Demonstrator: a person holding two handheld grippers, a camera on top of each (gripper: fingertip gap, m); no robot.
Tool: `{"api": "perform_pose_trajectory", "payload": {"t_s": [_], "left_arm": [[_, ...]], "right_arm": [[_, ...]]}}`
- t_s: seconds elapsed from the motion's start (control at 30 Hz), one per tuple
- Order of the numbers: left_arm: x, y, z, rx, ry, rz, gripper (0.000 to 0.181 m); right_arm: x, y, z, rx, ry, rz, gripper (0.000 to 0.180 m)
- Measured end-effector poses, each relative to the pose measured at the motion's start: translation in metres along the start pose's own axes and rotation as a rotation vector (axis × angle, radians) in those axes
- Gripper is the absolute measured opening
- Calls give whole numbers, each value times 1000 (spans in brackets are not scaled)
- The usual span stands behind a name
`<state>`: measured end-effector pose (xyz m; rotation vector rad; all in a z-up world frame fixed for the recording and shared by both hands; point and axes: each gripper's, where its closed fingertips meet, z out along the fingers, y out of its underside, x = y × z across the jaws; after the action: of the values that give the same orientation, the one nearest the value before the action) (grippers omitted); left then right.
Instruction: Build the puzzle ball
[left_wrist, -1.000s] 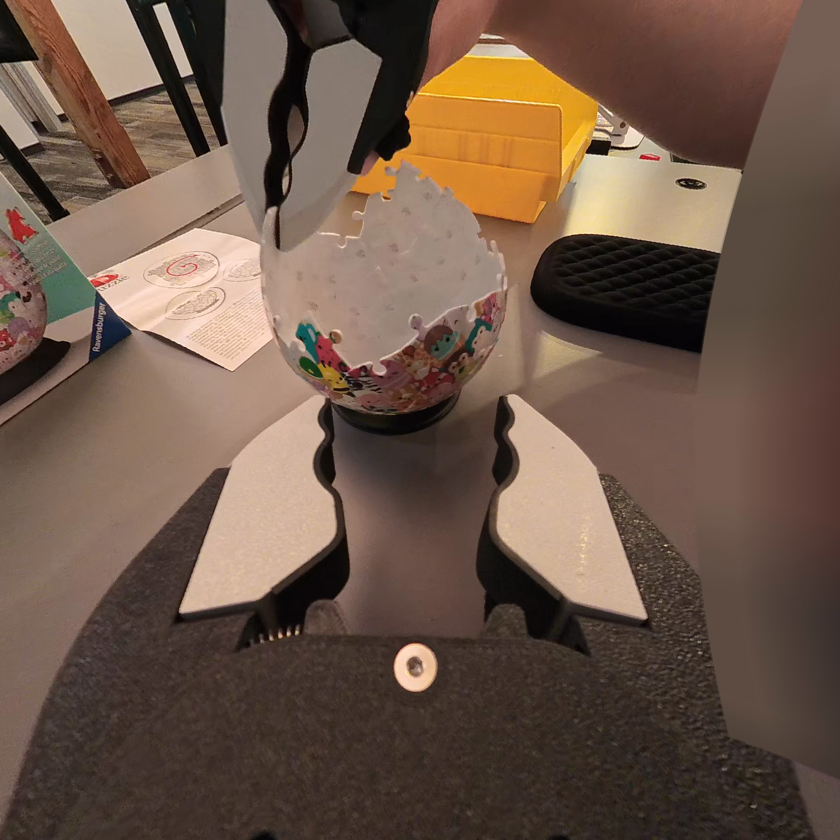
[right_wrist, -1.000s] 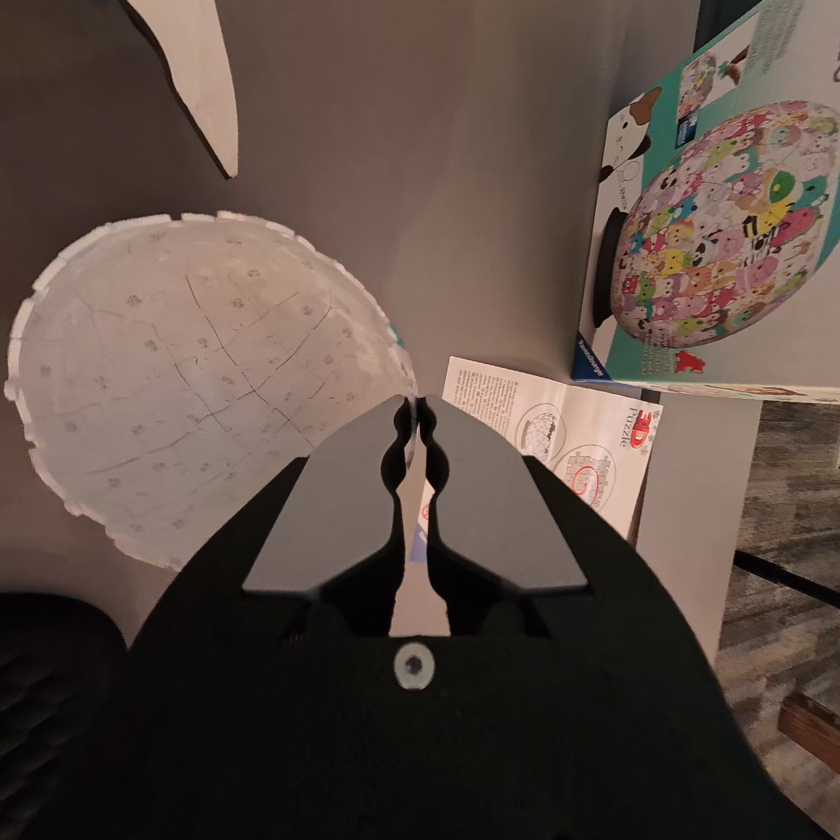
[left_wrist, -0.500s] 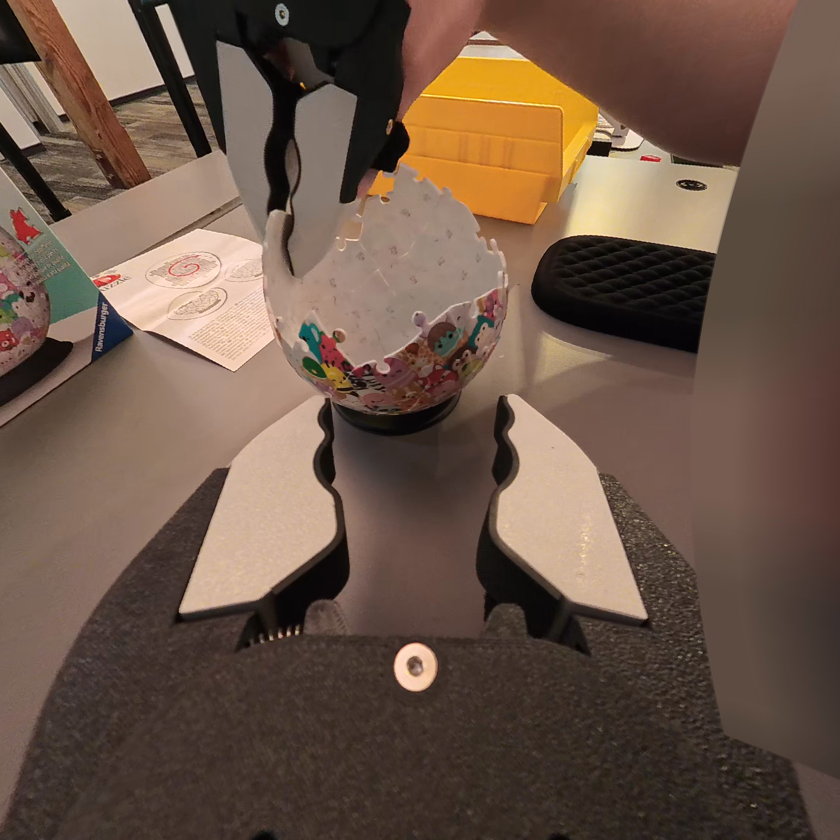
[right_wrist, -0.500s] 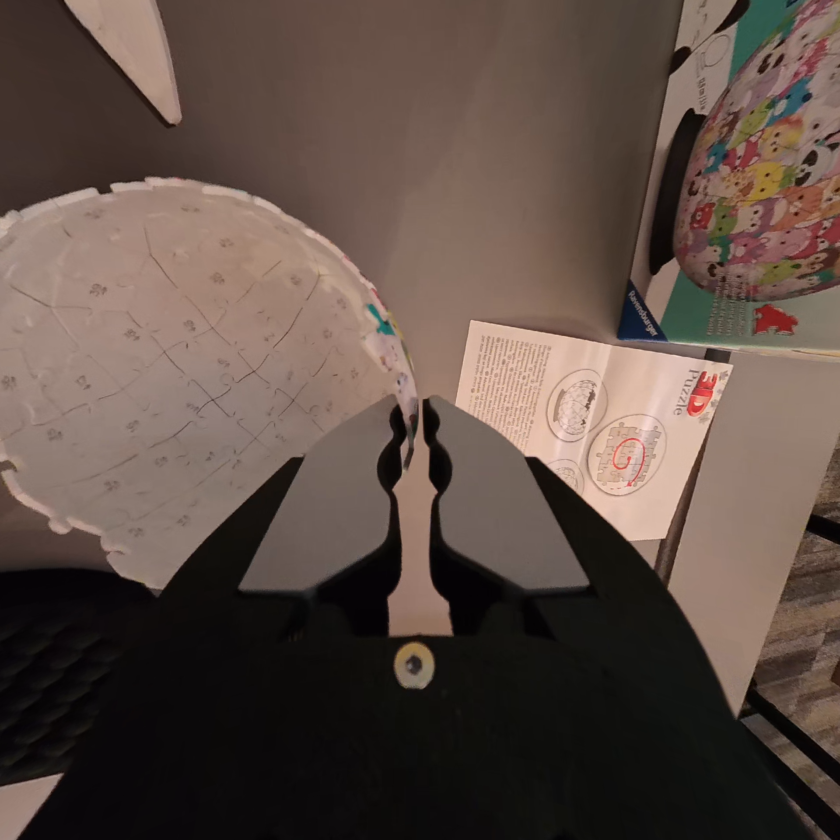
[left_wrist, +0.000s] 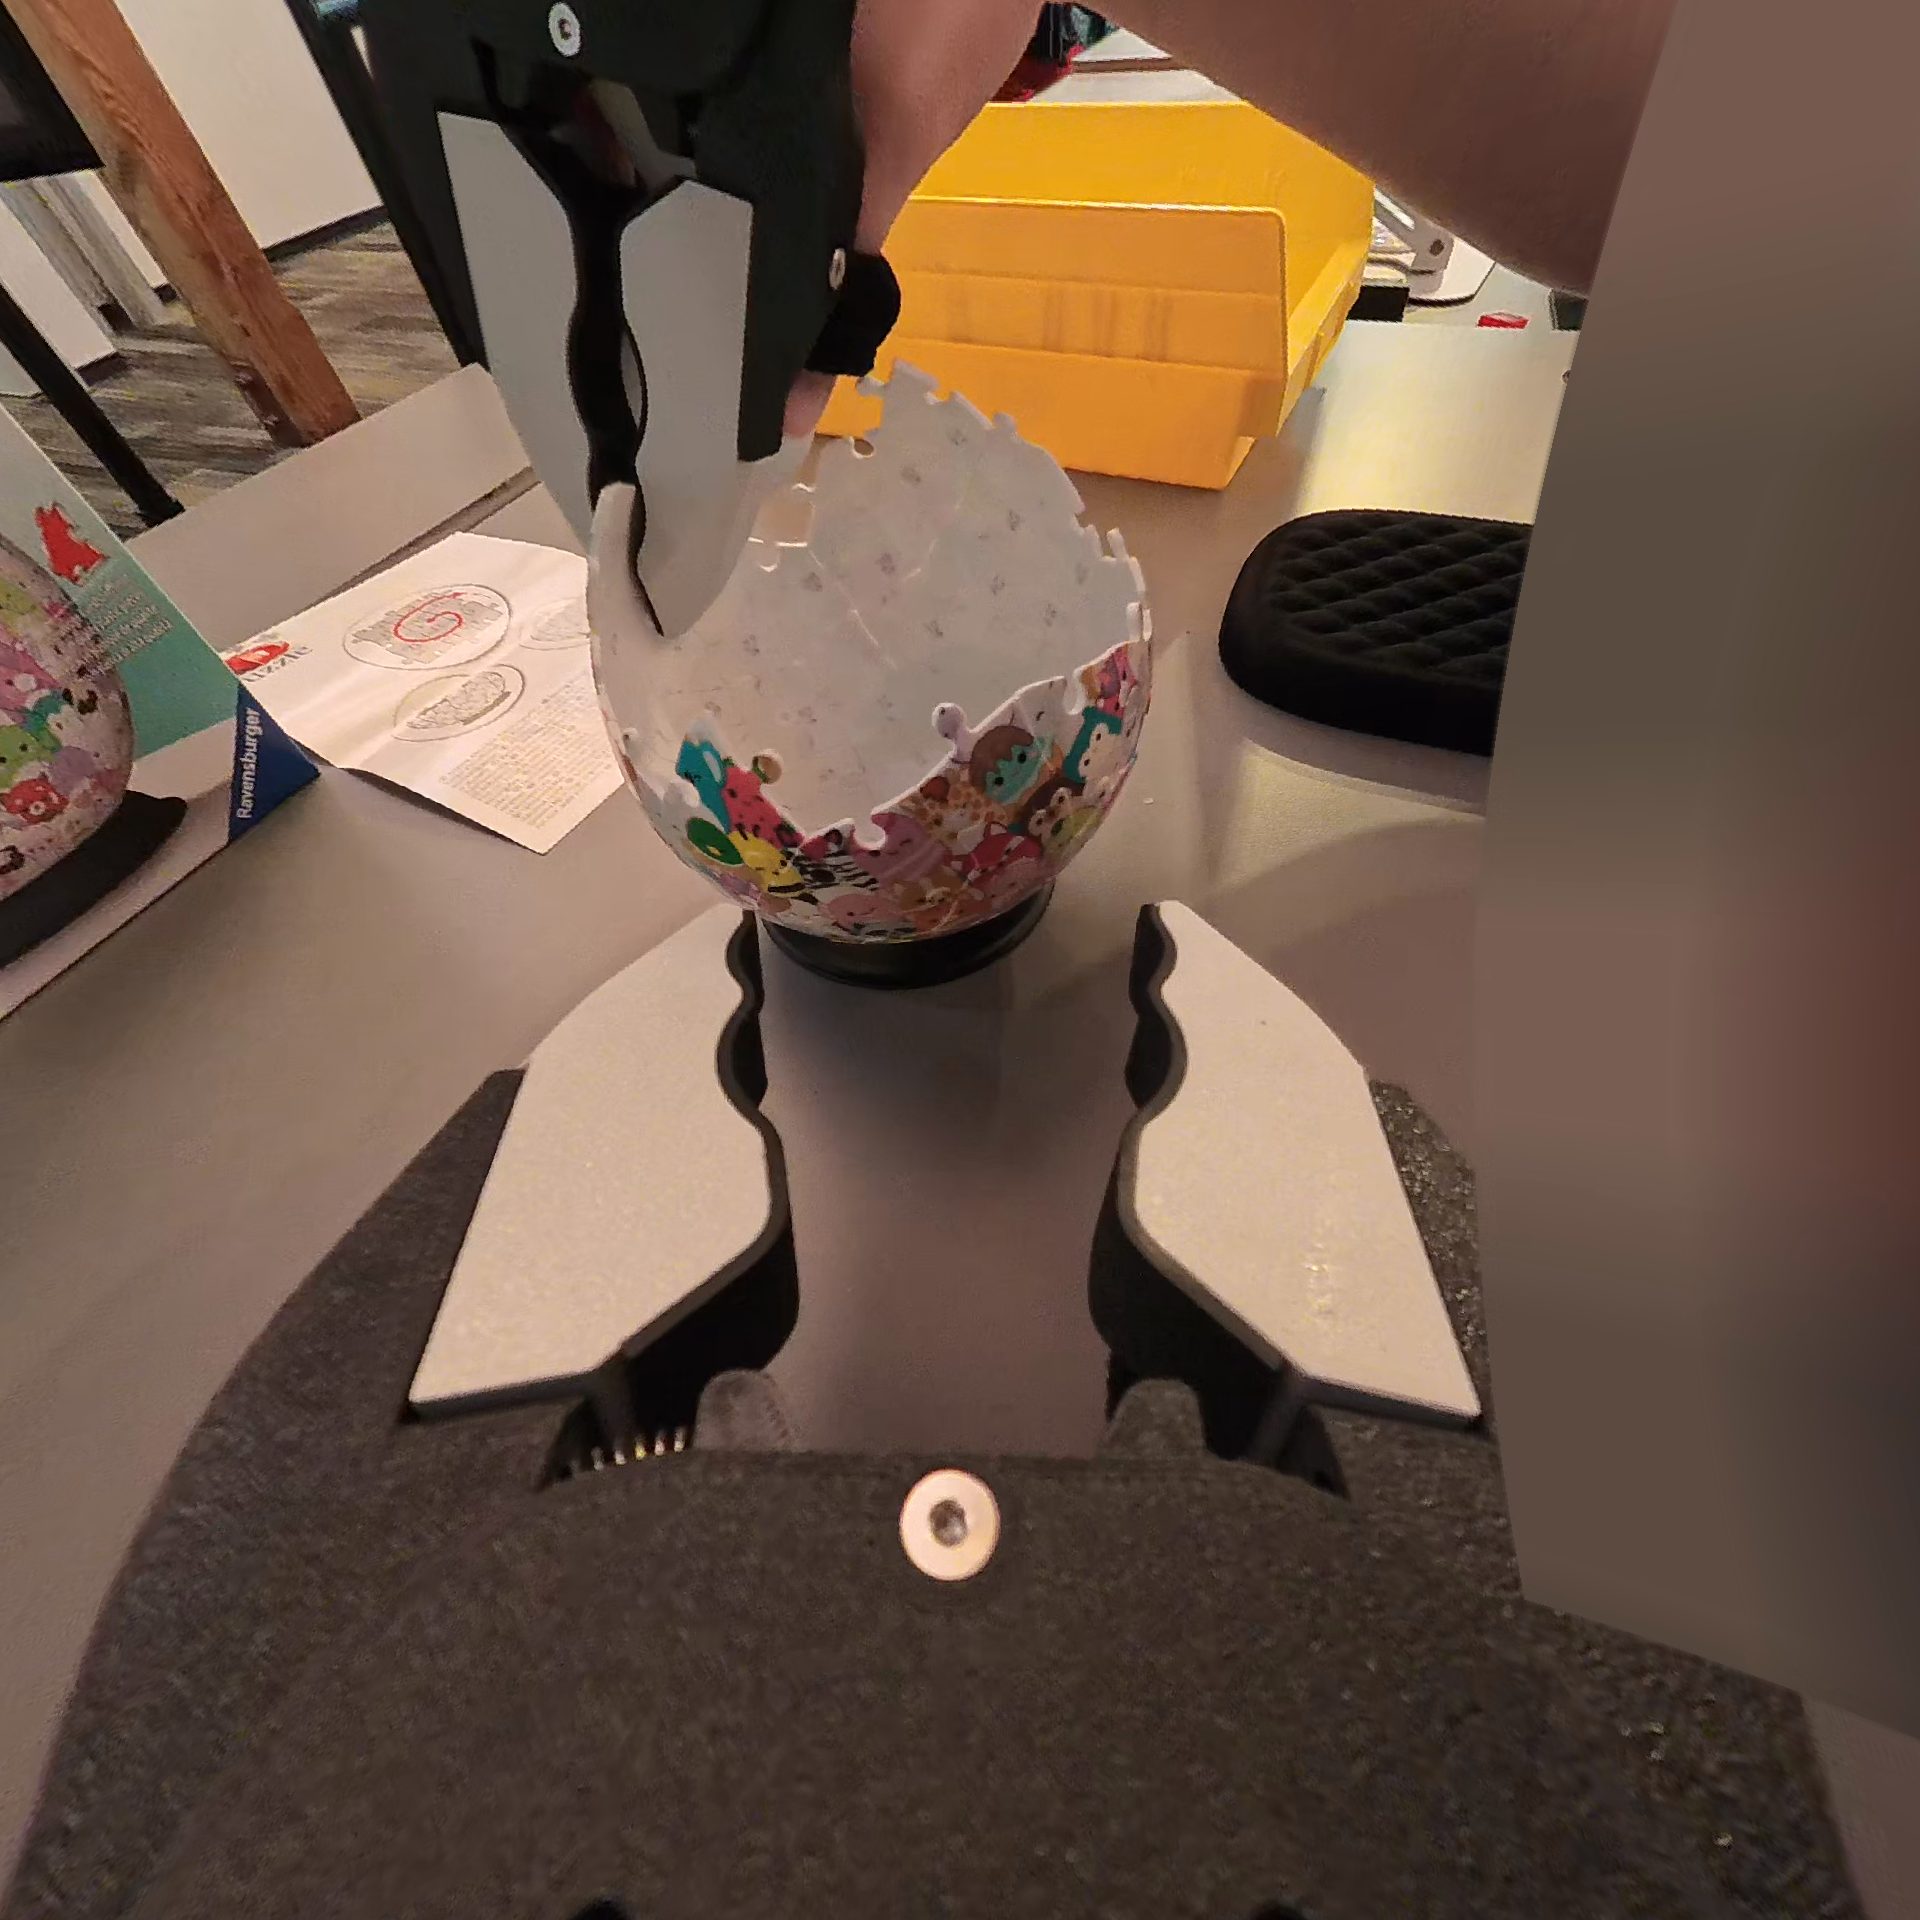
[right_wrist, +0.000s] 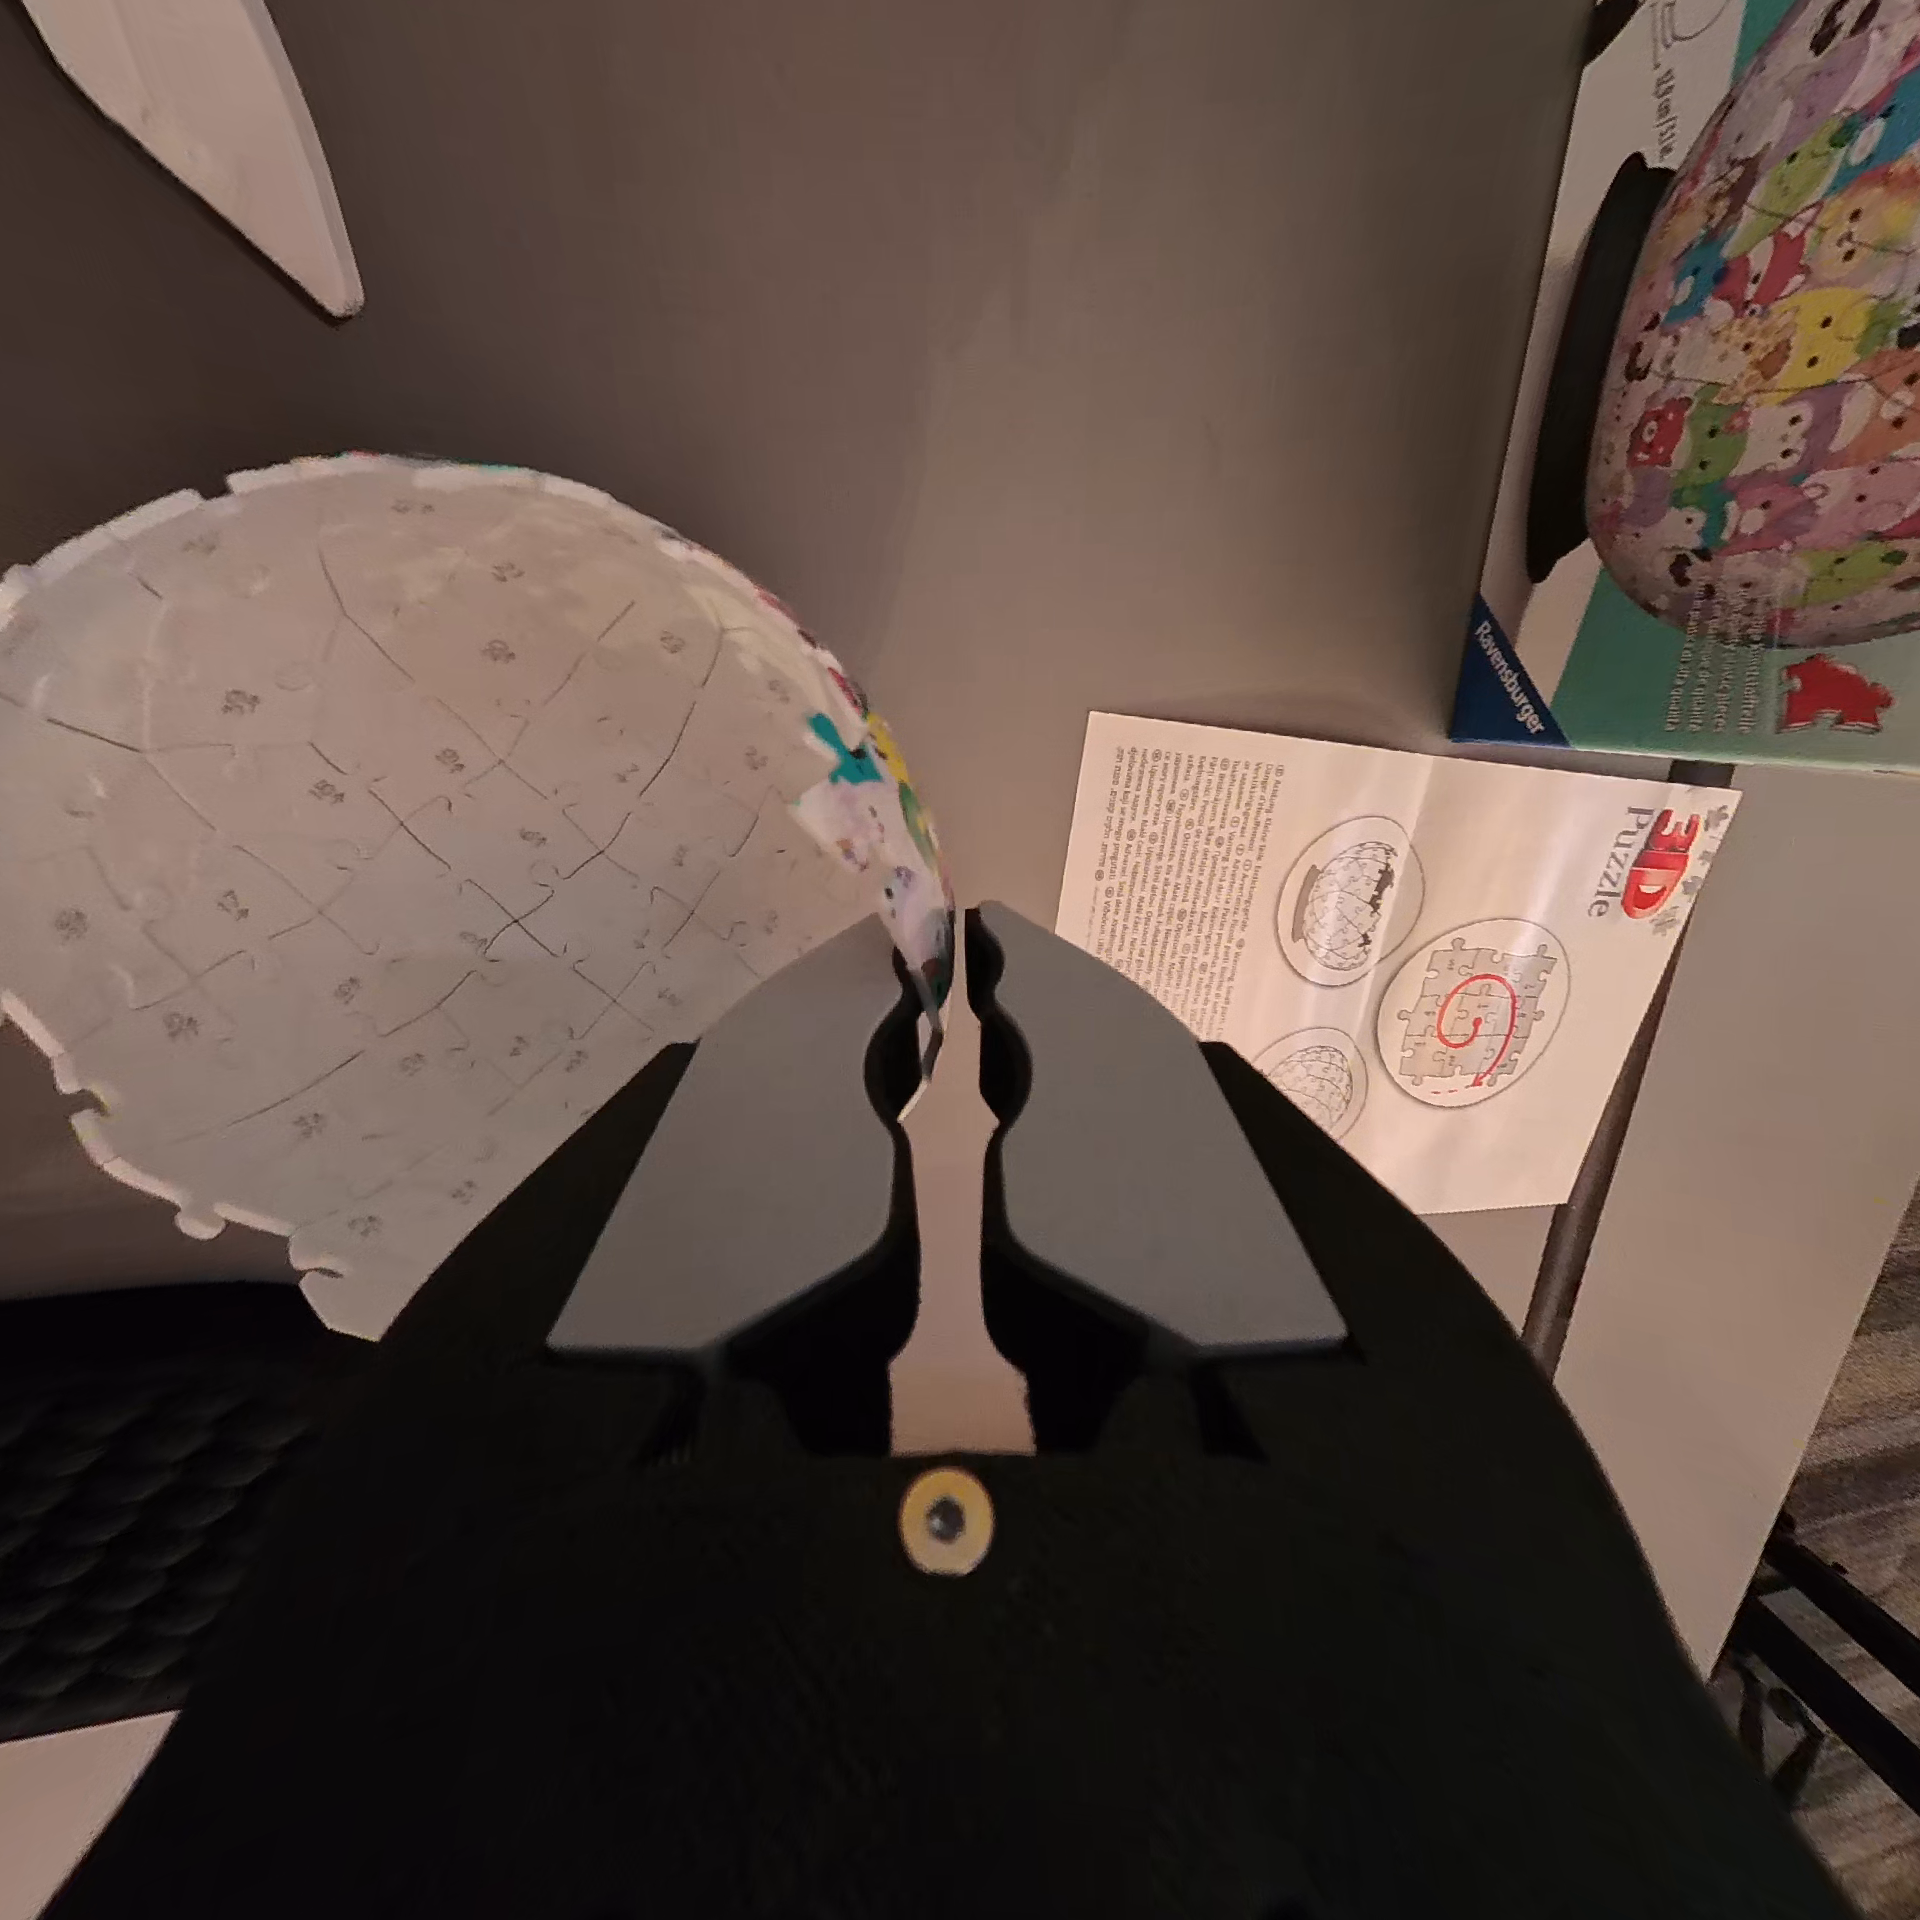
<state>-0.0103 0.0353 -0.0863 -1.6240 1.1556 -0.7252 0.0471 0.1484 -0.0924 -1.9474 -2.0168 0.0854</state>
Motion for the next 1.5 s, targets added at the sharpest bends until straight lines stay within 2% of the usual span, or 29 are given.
{"api": "perform_pose_trajectory", "payload": {"t_s": [0.47, 0.5, 0.6, 0.7, 0.8, 0.87, 0.93, 1.0, 1.1, 1.2, 1.27, 1.37, 1.43, 1.5], "left_arm": [[-2, -1, -1, 6, -7, -7, 68], [-3, -1, -2, 6, -7, -8, 68], [-3, -2, -3, 14, -5, -20, 68], [-5, -9, -9, 47, -3, -51, 69], [-8, -25, -22, 116, -4, -87, 70], [-10, -40, -35, 178, -19, -86, 69], [-11, -58, -51, 237, -42, -65, 70], [-3, -73, -71, 284, -35, -63, 71], [17, -76, -111, 300, -40, -34, 73], [30, -58, -164, 252, -87, -2, 76], [22, -45, -211, 209, -192, 52, 74], [-15, -26, -297, 84, -423, 150, 65], [-47, -17, -352, -46, -562, 199, 63], [-74, -9, -392, -192, -615, 206, 59]], "right_arm": [[0, 0, -1, 0, 8, -19, 4], [0, -2, -2, 13, 16, -20, 6], [5, -4, -11, 42, 85, -33, 29], [8, -3, -38, 96, 179, -8, 32], [8, -7, -91, 271, 376, 52, 37], [-13, -12, -132, 477, 474, 133, 45], [-52, -21, -165, 757, 489, 239, 59], [-102, -31, -184, 1002, 423, 307, 66], [-166, -42, -188, 1207, 409, 345, 74], [-213, -58, -185, 1375, 403, 361, 61], [-227, -61, -172, 1388, 413, 436, 49], [-234, -67, -145, 1371, 421, 491, 44], [-237, -79, -123, 1361, 362, 493, 39], [-236, -96, -103, 1380, 282, 500, 38]]}}
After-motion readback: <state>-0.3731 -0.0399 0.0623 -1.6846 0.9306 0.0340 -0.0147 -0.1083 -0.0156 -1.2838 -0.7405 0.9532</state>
